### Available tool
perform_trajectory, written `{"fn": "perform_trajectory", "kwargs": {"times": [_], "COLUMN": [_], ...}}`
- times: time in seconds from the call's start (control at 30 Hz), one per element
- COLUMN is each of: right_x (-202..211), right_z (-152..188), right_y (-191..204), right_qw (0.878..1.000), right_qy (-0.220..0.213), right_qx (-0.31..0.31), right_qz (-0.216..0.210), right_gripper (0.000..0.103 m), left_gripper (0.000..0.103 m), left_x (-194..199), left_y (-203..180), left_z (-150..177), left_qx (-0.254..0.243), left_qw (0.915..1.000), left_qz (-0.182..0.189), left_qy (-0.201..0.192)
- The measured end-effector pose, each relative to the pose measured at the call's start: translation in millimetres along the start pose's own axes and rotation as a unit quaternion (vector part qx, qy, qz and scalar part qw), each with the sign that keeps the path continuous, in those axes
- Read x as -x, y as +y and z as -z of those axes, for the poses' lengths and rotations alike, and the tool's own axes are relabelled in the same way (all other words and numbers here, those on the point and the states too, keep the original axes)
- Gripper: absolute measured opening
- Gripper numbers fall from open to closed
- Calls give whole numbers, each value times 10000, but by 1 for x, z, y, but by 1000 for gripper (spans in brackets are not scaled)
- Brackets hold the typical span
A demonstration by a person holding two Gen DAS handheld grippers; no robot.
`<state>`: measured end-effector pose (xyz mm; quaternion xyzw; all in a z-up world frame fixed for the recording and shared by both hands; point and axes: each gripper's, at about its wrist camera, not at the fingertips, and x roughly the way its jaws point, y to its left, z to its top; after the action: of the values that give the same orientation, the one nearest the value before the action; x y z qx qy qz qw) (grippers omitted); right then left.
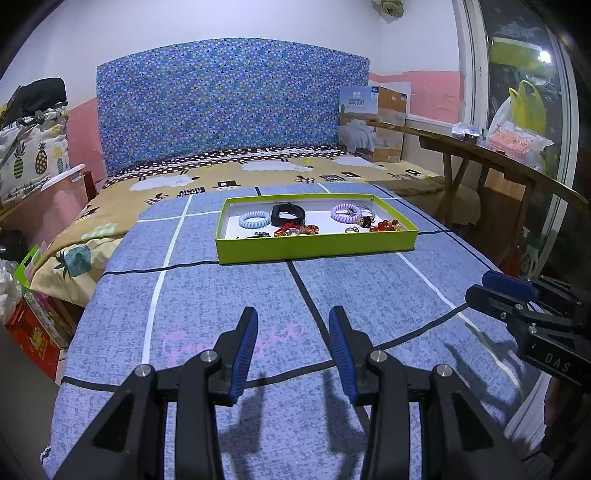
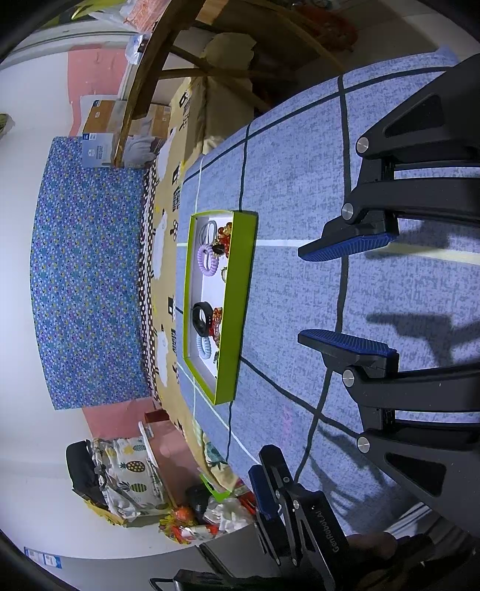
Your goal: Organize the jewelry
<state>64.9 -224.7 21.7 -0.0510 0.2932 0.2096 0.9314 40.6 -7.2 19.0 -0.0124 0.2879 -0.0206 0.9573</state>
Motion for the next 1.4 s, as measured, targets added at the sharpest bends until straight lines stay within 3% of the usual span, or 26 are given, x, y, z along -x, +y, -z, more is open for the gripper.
{"fn": "perform_trajectory", "kwargs": {"times": [1.4], "right_x": [-5], "right_z": [1], "right_y": [-1], "right_qw": [10000], "right_qy": [69], "right_qx": [-25], "right_qz": [-7], "right_gripper": [39], "left_gripper": [42], "left_x": [-3], "left_y": [0], "left_z": [3], "left_qx": [-108], "left_qw": [9999], "left_qz": [-49], "left_qy": [63]}}
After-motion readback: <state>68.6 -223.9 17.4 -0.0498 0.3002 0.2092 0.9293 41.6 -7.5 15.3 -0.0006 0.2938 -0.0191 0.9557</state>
